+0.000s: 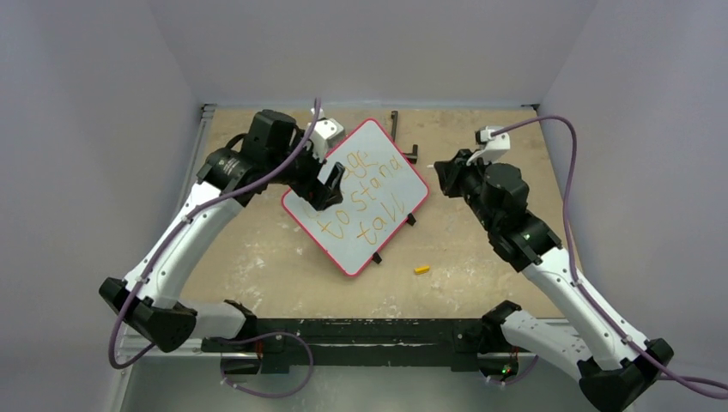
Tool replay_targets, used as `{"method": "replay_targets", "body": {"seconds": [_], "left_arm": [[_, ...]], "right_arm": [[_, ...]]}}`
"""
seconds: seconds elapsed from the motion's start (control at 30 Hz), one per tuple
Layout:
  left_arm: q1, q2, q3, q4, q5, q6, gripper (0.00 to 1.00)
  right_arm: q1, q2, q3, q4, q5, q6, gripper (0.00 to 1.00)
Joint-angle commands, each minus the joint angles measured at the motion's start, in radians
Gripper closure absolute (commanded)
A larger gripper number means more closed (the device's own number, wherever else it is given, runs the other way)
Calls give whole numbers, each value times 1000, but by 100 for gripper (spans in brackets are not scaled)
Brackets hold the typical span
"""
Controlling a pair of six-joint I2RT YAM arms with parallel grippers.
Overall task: Write a sentence on the whiteboard
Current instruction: Pick up the pen cap from the center of the board.
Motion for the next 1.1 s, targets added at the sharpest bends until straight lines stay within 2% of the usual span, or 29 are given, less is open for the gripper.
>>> {"method": "replay_targets", "body": {"seconds": [0.0, 0.23, 0.47, 0.67, 0.97, 1.07], "left_arm": [[-141, -56, -55, -23, -23, 18, 11], [-319, -37, -197, 153, 2, -31, 16], [-452, 37, -278, 351, -30, -64, 23], [-514, 181, -251, 412, -40, -61, 38], [-588, 416, -171, 459, -91, -60, 42], [-603, 482, -139, 464, -116, -76, 49]], "right_arm": [[-1, -33, 108, -20, 67, -4, 100], [-1, -32, 223, -69, 141, 6, 100], [-2, 12, 315, -141, 133, 18, 100], [-1, 9, 342, -165, 124, 32, 100], [-2, -23, 446, -244, 246, 3, 100], [-2, -31, 478, -244, 257, -13, 100]]}}
